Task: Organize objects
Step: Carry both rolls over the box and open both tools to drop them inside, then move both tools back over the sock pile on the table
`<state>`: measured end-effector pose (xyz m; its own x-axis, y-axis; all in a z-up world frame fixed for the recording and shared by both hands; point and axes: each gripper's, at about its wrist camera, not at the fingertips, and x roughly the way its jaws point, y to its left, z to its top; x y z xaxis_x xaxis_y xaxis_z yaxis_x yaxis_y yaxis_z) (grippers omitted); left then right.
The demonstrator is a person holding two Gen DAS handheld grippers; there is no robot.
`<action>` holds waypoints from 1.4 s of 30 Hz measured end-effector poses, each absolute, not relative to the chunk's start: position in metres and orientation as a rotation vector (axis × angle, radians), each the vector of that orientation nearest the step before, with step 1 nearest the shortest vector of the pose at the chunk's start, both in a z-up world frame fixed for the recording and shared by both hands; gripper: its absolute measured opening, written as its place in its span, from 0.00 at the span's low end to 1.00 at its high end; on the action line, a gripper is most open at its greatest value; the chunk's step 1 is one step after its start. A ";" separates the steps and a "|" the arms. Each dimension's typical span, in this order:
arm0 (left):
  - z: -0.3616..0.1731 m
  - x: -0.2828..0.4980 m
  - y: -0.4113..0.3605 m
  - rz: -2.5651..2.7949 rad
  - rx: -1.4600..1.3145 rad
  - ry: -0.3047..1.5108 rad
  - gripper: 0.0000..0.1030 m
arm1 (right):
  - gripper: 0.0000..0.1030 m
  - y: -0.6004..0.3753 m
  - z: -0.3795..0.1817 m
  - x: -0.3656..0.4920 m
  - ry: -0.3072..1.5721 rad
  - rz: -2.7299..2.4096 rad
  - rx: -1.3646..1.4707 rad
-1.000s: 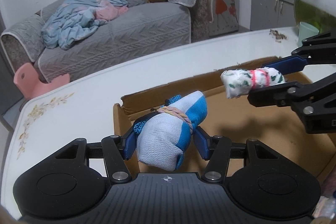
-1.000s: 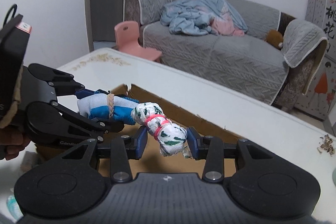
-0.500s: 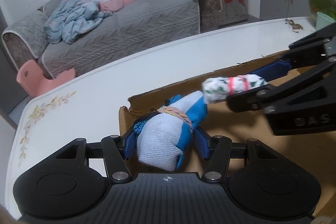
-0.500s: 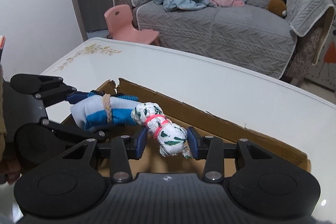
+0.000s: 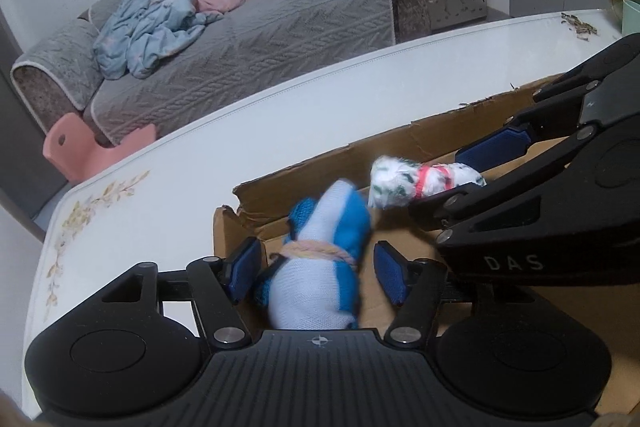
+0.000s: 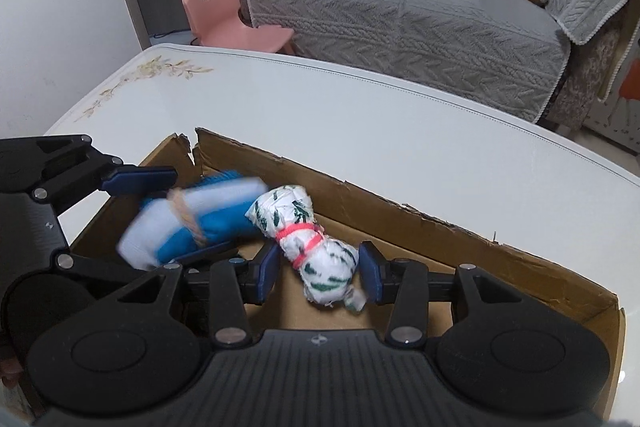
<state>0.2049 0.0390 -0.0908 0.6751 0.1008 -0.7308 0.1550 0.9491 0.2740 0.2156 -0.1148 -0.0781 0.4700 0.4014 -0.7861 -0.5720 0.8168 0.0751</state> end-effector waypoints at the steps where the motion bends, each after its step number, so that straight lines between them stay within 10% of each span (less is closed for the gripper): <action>1: -0.091 0.205 0.040 -0.034 0.325 0.835 0.68 | 0.40 -0.113 -0.078 0.215 0.900 0.600 -0.211; 17: -0.071 0.191 0.042 -0.058 0.290 0.809 0.72 | 0.44 -0.115 -0.056 0.204 0.859 0.600 -0.232; 33: 0.005 0.048 0.038 -0.055 0.180 0.568 1.00 | 0.99 -0.184 0.012 0.094 0.647 0.616 -0.131; 42: -0.036 -0.056 0.065 -0.040 0.032 0.598 1.00 | 0.99 -0.235 -0.026 -0.026 0.569 0.592 -0.068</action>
